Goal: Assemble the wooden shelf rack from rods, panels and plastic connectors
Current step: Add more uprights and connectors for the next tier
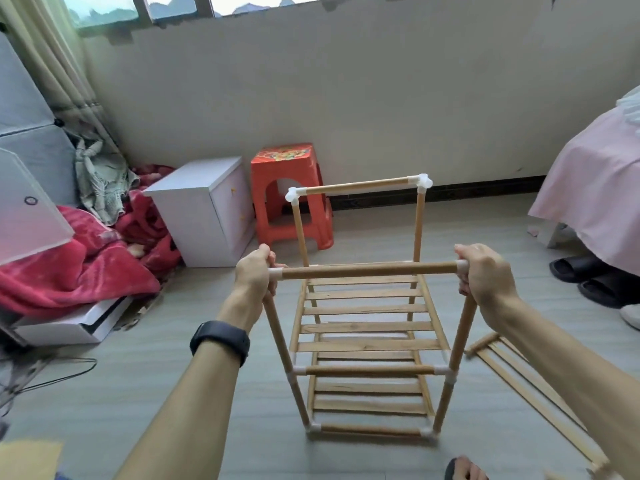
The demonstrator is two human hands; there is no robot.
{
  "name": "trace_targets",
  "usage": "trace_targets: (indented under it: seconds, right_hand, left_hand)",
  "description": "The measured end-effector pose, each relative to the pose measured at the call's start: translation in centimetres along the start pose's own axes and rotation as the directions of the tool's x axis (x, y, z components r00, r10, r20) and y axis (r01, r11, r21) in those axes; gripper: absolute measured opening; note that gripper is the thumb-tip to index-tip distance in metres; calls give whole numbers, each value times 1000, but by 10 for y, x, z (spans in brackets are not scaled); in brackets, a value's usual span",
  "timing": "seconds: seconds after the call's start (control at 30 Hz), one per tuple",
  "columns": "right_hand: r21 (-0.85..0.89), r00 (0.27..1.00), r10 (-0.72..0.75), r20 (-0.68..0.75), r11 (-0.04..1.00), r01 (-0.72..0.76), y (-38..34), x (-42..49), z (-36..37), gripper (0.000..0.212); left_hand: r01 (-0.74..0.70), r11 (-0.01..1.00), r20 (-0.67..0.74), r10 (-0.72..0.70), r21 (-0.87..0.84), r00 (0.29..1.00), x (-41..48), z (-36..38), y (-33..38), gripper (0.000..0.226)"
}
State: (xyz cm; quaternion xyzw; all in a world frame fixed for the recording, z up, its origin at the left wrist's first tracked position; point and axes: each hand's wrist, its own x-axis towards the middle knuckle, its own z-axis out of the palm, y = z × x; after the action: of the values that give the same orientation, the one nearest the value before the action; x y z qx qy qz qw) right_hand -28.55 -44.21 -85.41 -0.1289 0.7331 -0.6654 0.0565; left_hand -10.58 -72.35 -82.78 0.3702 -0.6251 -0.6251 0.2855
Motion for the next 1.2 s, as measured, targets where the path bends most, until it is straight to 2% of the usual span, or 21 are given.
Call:
trace_targets:
  seconds: [0.13,0.27,0.4,0.5,0.7,0.8,0.9,1.03,1.1,1.2]
  right_hand:
    - [-26,1000,-3,-12,1000,3,1,-1,0,31]
    - [1,998,-10,69,1000,10,0,-1,-5,32]
    - [-11,993,-40,109,999,41,0,-5,-2,36]
    - [-35,992,-54,113,998,58,-1,-9,-1,36]
    - [-68,996,-75,38,995,78,-10,-13,-3,29]
    - [-64,996,-86,30,994,88,-9,-12,0,32]
    - [-83,995,-99,-14,992,97,-5,-10,8,35]
    - [-113,982,-112,-152,989,95,2,-11,25,40]
    - [-117,968,-125,-216,988,102,3,-11,35,38]
    - [-104,952,-89,-293,993,61,0,-5,41,42]
  left_hand:
    - [-6,998,-4,7,61,1000,3,1,-3,31]
    - [-57,993,27,54,105,998,3,-6,-11,36]
    - [-126,974,-70,141,189,988,0,-7,-12,36]
    - [-167,965,-85,188,202,979,-3,-8,-15,30]
    - [-241,907,-51,275,345,960,-5,-8,-19,37]
    - [-232,912,-44,262,339,964,1,-11,-21,37]
    - [-210,905,-111,267,369,957,8,-8,-15,36]
    - [-202,845,-240,356,494,903,16,0,-4,41]
    - [-208,819,-180,352,535,919,19,0,-5,42]
    - [-277,825,-49,345,492,937,17,-5,-13,26]
